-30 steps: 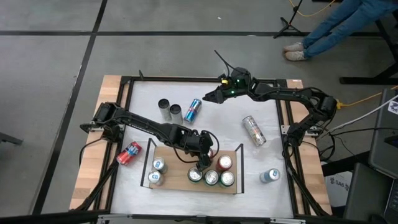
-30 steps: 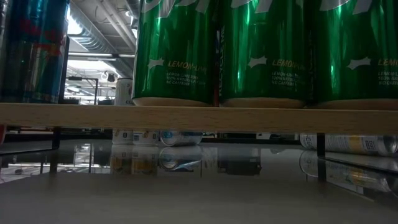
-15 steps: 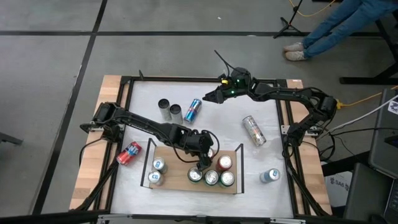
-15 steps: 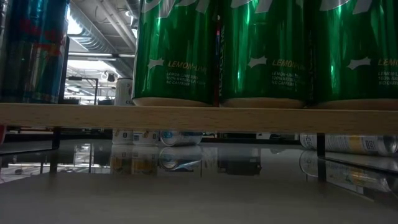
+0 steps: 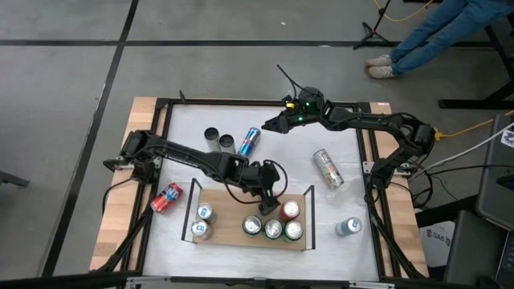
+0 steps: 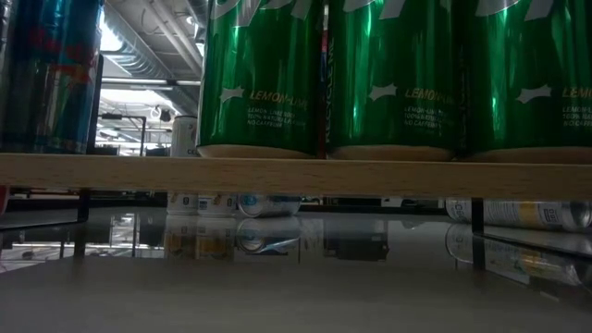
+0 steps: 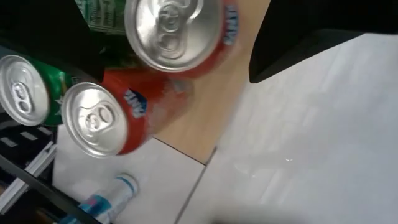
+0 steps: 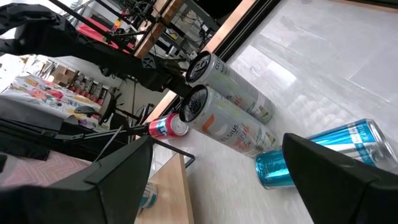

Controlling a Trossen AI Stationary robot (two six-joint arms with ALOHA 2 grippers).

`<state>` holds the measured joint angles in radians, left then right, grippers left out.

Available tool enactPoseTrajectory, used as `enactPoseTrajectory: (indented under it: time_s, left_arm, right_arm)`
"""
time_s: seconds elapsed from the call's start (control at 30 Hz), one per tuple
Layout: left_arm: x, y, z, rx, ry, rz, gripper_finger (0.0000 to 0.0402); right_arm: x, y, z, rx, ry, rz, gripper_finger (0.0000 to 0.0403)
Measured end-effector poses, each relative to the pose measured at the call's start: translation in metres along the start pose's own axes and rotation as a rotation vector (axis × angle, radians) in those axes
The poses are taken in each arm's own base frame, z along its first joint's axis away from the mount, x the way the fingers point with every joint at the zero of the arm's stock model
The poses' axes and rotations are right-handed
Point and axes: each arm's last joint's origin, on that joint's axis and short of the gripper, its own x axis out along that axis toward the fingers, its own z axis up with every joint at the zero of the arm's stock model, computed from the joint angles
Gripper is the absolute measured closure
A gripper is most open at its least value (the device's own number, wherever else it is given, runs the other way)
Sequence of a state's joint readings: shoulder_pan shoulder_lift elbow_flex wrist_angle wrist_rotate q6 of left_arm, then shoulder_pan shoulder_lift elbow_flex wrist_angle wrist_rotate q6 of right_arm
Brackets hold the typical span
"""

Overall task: Place canned beverage on shelf
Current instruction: Put the right red soda can on the shelf aligned with the other red soda can

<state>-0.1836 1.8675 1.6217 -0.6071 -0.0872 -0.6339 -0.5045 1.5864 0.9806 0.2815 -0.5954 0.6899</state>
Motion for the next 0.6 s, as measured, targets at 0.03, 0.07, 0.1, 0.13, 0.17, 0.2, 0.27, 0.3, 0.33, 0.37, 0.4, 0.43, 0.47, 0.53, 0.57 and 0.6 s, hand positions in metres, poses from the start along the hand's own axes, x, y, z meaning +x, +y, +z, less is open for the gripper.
enactPoseTrajectory:
  time_s: [0.03, 0.07, 0.1, 0.13, 0.17, 0.2, 0.27, 0.3, 0.33, 0.37, 0.4, 0.43, 0.47, 0.53, 0.57, 0.6]
  left_arm:
    - [-0.002, 0.001, 0.002, 0.010, 0.003, 0.007, 0.0014]
    - [-0.004, 0.002, 0.005, 0.017, 0.004, 0.013, 0.0014]
    - [-0.007, 0.003, 0.008, 0.025, 0.006, 0.024, 0.0014]
    - [-0.009, 0.004, 0.010, 0.030, 0.011, 0.034, 0.0014]
    - [-0.012, 0.006, 0.012, 0.039, 0.016, 0.042, 0.0014]
    - [-0.014, 0.007, 0.014, 0.046, 0.022, 0.052, 0.0014]
    - [-0.017, 0.011, 0.018, 0.051, 0.036, 0.075, 0.0014]
    - [-0.019, 0.013, 0.019, 0.057, 0.042, 0.093, 0.0014]
    - [-0.021, 0.016, 0.020, 0.061, 0.049, 0.118, 0.0014]
    - [-0.023, 0.019, 0.021, 0.064, 0.055, 0.147, 0.0014]
    - [-0.025, 0.022, 0.022, 0.067, 0.059, 0.176, 0.0014]
    - [-0.027, 0.026, 0.022, 0.073, 0.068, 0.205, 0.0014]
    - [-0.028, 0.029, 0.021, 0.078, 0.079, 0.236, 0.0014]
    - [-0.029, 0.036, 0.019, 0.082, 0.116, 0.296, 0.0014]
    - [-0.029, 0.038, 0.017, 0.085, 0.132, 0.319, 0.0014]
    - [-0.028, 0.041, 0.016, 0.087, 0.141, 0.337, 0.0014]
  right_arm:
    - [0.000, 0.000, 0.000, 0.000, 0.000, 0.001, 0.0056]
    - [0.000, 0.000, 0.000, -0.001, -0.001, 0.001, 0.0056]
    - [0.000, 0.000, 0.000, -0.003, -0.003, 0.003, 0.0056]
    - [0.000, 0.000, 0.000, -0.004, -0.004, 0.004, 0.0056]
    - [0.000, 0.000, 0.001, -0.004, -0.005, 0.004, 0.0056]
    - [0.000, 0.001, 0.001, -0.005, -0.005, 0.005, 0.0056]
    - [0.000, 0.001, 0.001, -0.022, -0.006, 0.005, 0.0056]
    - [0.000, 0.001, 0.001, -0.030, -0.006, 0.005, 0.0056]
    - [0.000, 0.001, 0.001, -0.037, -0.006, 0.005, 0.0056]
    - [0.000, 0.001, 0.001, -0.041, -0.006, 0.005, 0.0056]
    - [0.000, 0.001, 0.001, -0.043, -0.006, 0.005, 0.0056]
    - [0.000, 0.001, 0.001, -0.047, -0.006, 0.005, 0.0056]
    - [0.000, 0.001, 0.001, -0.049, -0.006, 0.005, 0.0056]
    - [0.000, 0.001, 0.001, -0.050, -0.006, 0.005, 0.0056]
    - [0.000, 0.001, 0.001, -0.050, -0.006, 0.005, 0.0056]
    - [0.000, 0.001, 0.001, -0.050, -0.006, 0.005, 0.0056]
